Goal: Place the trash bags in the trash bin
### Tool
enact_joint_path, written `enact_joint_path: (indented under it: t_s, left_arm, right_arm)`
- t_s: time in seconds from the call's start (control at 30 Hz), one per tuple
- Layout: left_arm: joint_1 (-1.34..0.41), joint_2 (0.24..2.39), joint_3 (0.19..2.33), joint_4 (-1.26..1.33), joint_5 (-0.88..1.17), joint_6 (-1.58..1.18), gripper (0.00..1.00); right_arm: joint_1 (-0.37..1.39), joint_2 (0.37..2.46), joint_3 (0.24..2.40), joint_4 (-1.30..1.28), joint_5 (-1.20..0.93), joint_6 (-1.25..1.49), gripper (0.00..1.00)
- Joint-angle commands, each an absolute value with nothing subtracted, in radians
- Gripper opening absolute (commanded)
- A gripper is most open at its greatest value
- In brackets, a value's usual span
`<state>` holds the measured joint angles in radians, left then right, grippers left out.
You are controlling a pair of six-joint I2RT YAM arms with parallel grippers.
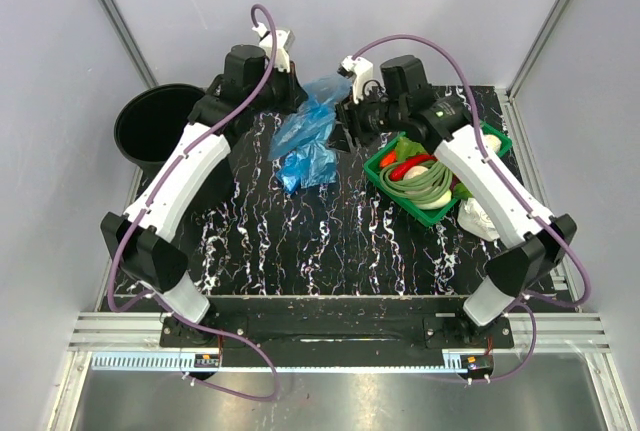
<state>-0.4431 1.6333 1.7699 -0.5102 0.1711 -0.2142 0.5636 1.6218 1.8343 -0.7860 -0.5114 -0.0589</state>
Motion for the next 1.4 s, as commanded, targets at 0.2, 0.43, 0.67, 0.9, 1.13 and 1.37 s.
enact_joint_path:
  t_s: [0.2,0.43,0.67,0.9,1.13,1.37]
  left_arm:
    - [-0.446,1.555,1.694,-0.420,0.153,-0.310,0.00]
    - [-0.448,1.539,1.667,-0.407,0.176,-0.302,0.00]
    - [-0.449,1.537,1.663,-0.407,0.206,-0.302,0.00]
    - [-0.453,1.511,1.631,-0.402,0.230,-0.295,0.00]
    - [-0.459,1.490,1.614,-0.399,0.245,-0.282,0.00]
    - [-0.457,1.483,1.608,-0.397,0.262,-0.284,0.00]
  right_arm:
    - [0.594,1.762,1.888,-0.549,-0.278,0.199,0.62]
    - [0.604,1.753,1.855,-0.566,-0.129,0.146,0.63]
    - [0.604,1.712,1.818,-0.561,-0.064,0.112,0.63]
    - [0.604,1.749,1.864,-0.557,-0.049,0.081,0.62]
    - [0.603,1.795,1.916,-0.552,-0.055,0.077,0.59]
    - [0.604,1.822,1.901,-0.542,-0.064,0.086,0.49]
